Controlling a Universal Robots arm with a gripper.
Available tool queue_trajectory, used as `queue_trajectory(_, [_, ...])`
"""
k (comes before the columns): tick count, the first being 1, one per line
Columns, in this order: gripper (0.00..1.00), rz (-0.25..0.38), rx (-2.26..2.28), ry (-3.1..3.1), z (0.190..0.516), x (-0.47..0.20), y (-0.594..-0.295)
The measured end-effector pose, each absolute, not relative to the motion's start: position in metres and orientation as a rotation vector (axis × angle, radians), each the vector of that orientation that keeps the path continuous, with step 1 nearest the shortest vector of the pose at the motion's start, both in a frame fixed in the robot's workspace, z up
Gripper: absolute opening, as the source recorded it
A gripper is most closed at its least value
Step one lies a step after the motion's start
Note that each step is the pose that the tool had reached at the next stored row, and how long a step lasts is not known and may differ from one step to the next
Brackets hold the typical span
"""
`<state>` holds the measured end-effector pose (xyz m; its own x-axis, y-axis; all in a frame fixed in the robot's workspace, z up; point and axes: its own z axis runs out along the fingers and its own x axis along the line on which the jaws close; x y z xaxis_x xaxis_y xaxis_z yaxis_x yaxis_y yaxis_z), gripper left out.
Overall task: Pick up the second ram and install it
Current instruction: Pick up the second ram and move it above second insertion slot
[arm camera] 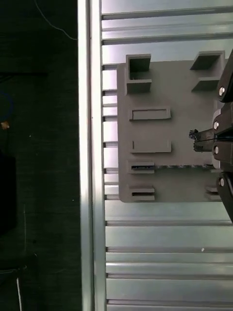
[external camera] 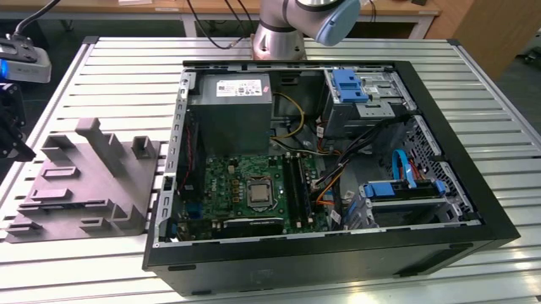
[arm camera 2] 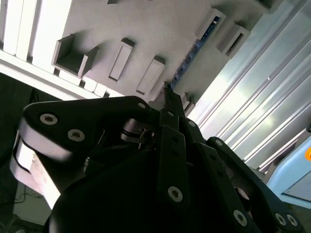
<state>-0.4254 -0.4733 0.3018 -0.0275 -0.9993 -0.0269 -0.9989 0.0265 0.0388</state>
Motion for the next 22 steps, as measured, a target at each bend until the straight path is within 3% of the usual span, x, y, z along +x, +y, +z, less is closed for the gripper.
queue_trajectory(22, [0.1,-0.066,2.214,-2.212,0.291,-0.428,-0.481])
